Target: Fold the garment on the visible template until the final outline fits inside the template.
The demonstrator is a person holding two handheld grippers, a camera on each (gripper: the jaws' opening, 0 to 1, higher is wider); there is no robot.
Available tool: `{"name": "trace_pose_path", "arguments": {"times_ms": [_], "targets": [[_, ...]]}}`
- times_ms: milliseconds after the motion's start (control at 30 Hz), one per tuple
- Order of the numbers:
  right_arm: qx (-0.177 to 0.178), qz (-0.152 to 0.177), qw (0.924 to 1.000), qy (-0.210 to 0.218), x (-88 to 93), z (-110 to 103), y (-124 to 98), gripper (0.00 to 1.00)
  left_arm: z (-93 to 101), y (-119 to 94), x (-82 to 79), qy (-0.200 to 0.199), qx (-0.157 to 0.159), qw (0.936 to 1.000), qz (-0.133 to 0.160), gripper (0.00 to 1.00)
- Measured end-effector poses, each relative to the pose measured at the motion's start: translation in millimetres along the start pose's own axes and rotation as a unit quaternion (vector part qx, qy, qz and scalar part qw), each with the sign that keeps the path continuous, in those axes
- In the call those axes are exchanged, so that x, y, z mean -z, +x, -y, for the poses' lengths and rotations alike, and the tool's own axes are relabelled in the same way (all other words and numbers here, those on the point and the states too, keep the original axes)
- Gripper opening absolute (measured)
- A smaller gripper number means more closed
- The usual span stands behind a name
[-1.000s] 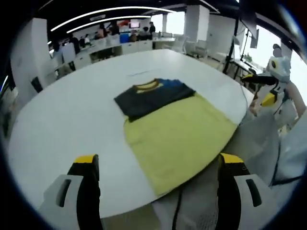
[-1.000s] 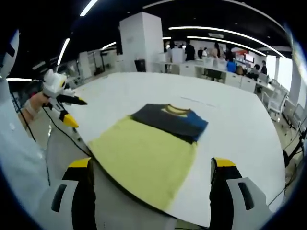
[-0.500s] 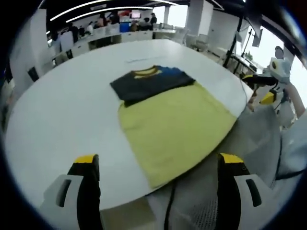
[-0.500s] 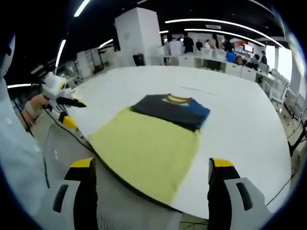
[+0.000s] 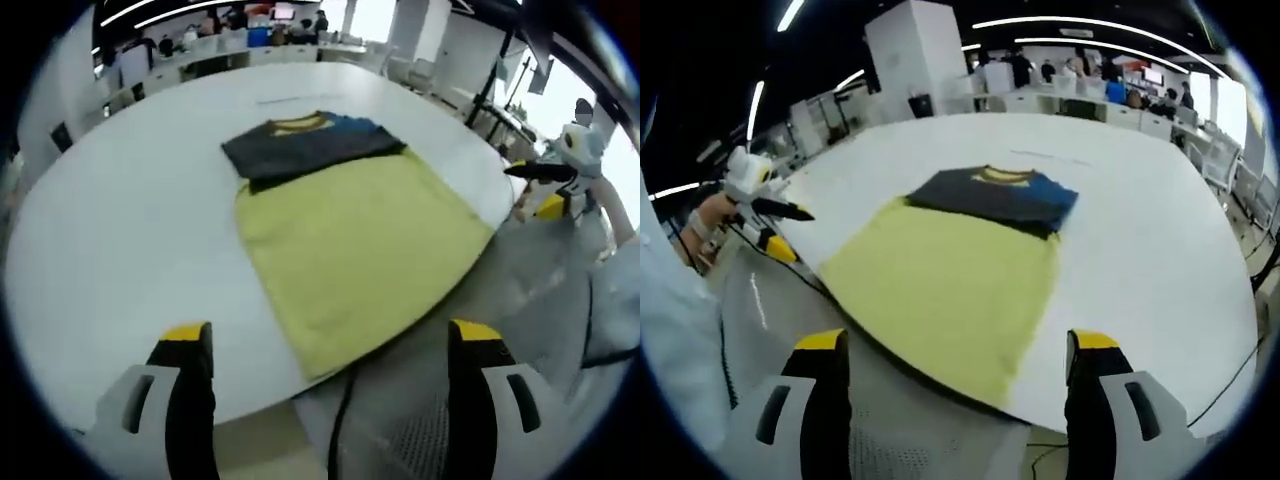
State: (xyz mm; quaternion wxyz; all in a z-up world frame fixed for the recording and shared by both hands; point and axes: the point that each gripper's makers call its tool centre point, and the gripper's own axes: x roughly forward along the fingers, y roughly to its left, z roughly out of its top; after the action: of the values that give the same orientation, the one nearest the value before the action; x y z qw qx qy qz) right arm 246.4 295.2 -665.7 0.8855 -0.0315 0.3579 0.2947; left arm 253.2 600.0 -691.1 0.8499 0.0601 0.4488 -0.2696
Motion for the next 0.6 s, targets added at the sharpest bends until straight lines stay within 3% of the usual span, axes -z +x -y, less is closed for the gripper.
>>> {"name": "trace_pose_path", "arguments": {"times_ms": [200,333,433,600], "targets": [[0.003,-0.016,0.9999,0.005,9.7,4,3,0.85,2.6,5,7.8,-0.006,0.011,0.9998,-0.016,0.82],[0.001,-0.031,0.9995,0.010,17.1,4,6,0.76,0.8,8,12.5,-0.013,0.011,0.9995,-0.025,0.77],[0.012,-0.040,0.9991,0.009,21.8,9,8,0.78,0.1,11,19.4,-0.007,0.011,0.9990,-0.042,0.71],[0.011,-0.059,0.9981,0.013,30.7,11,11,0.72,-1.9,18,28.8,-0.006,0.011,0.9981,-0.060,0.66]]}}
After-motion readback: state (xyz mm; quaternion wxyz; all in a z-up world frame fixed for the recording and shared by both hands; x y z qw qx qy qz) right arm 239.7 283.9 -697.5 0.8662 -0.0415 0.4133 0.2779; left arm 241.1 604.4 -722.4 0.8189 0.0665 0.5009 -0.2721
